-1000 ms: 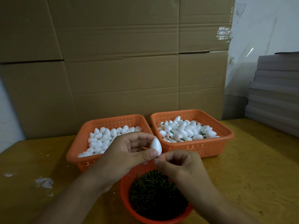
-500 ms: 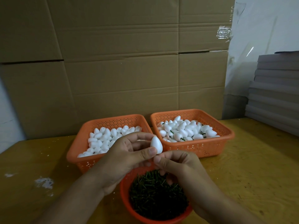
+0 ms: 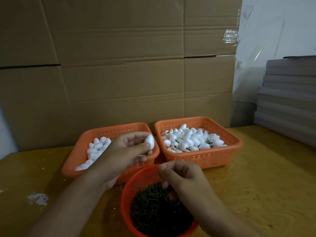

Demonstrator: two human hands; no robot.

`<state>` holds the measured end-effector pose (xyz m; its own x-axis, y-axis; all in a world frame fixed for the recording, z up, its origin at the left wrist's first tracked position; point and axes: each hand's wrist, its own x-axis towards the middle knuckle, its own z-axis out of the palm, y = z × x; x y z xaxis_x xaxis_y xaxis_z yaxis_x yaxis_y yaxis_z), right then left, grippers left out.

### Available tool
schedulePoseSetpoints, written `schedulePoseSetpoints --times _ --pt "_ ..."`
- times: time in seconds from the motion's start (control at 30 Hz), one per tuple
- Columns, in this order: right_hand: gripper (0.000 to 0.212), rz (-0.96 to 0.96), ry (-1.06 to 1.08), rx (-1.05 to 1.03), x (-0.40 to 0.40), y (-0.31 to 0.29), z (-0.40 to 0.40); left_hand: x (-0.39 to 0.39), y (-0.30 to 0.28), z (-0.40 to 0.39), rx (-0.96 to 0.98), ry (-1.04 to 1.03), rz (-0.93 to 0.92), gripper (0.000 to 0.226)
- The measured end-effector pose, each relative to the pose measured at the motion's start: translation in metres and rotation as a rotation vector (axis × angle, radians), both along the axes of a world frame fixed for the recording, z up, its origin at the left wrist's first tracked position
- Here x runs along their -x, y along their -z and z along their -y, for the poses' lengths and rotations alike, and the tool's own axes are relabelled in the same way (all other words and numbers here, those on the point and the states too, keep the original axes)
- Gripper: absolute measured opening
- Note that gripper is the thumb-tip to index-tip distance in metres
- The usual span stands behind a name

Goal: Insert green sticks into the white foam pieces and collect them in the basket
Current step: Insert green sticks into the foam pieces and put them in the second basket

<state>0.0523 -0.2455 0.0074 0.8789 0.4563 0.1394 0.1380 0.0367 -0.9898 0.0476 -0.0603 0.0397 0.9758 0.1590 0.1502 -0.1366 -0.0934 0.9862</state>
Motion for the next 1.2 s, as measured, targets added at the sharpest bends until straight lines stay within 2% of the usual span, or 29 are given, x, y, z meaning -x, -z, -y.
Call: schedulePoseSetpoints --times 0.13,0.23,0.33,0.43,0.5,0.57,0.63,0.7,0.73,0.9,0.97,1.2 --pt "0.022 -0.024 -0.015 -0.029 0.0 0.0 -0.001 -0.037 -0.005 0.012 -0.251 0.064 -0.108 0.018" --pt "0.021 -0.026 -0.009 -0.048 -0.002 -0.001 0.0 -0.069 -0.011 0.03 -0.323 0.066 -0.193 0.018" --pt "0.022 -0.022 -0.005 -0.05 -0.002 -0.001 -0.001 -0.096 -0.022 0.049 -0.158 0.095 -0.222 0.018" --pt "0.021 -0.026 -0.006 -0.048 -0.003 -0.001 -0.001 -0.114 -0.032 0.06 0.074 0.119 -0.135 0.038" --pt "0.02 -0.023 -0.011 -0.052 -0.003 -0.001 0.001 -0.12 -0.031 0.056 0.063 0.113 -0.102 0.04" --pt "0.021 -0.017 -0.015 -0.048 -0.004 -0.001 0.002 -0.12 -0.022 0.041 -0.111 0.047 -0.086 0.028" --pt "0.023 -0.011 -0.026 -0.041 -0.003 -0.001 0.002 -0.115 -0.012 0.014 -0.37 -0.091 -0.068 0.011" --pt "0.024 -0.008 -0.034 -0.028 -0.002 0.0 0.002 -0.11 -0.002 -0.021 -0.619 -0.201 -0.112 0.011" --pt "0.023 -0.01 -0.032 -0.026 -0.002 0.0 0.002 -0.106 0.0 -0.038 -0.753 -0.217 -0.182 0.012" --pt "0.02 -0.026 -0.02 -0.042 -0.002 0.001 0.001 -0.078 0.008 -0.089 -1.286 -0.13 -0.693 0.049" --pt "0.021 -0.02 -0.021 -0.042 -0.001 0.001 0.001 -0.077 0.014 -0.098 -1.37 -0.105 -0.724 0.051" --pt "0.022 -0.014 -0.031 -0.043 -0.001 0.0 0.002 -0.08 0.026 -0.099 -1.37 -0.106 -0.615 0.028"
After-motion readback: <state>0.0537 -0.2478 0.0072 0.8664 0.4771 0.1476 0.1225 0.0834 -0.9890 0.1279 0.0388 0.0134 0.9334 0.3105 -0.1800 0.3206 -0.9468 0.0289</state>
